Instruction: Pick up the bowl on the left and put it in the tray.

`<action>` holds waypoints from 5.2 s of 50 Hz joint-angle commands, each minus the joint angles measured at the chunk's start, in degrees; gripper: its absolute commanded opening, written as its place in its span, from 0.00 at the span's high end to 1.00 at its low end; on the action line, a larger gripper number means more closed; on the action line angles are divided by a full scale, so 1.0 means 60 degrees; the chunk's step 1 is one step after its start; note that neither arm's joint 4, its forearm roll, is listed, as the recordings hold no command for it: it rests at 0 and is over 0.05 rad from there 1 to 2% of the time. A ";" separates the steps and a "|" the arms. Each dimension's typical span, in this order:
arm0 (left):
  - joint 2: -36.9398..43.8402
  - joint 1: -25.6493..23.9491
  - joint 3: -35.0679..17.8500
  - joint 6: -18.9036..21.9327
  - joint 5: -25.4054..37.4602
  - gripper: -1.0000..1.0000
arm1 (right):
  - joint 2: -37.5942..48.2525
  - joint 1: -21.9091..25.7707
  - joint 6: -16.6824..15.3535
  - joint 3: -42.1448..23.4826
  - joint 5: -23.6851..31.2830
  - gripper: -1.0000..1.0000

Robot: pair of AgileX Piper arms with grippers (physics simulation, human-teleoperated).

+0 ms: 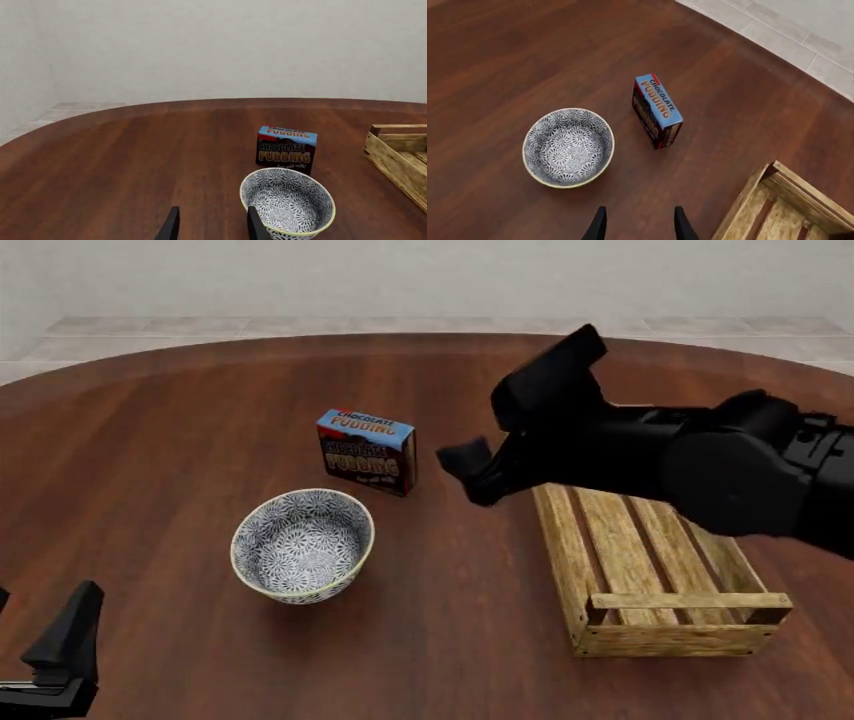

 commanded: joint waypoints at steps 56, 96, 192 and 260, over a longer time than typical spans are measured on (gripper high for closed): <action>0.0000 0.0000 0.0000 0.0000 0.0000 0.00 | 0.3113 0.0177 -0.0126 -0.2010 -0.0808 0.00; 0.0000 0.0000 0.0000 0.0000 0.0000 0.00 | 0.4145 0.0722 -0.0086 -0.2431 -0.1213 0.00; 0.0000 0.0000 0.0000 0.0000 0.0000 0.00 | 0.6121 0.0700 -0.0261 -0.3863 -0.1461 0.00; 0.0000 0.0000 0.0000 0.0000 0.0000 0.00 | 0.7265 0.0682 -0.0135 -0.4195 -0.1906 0.00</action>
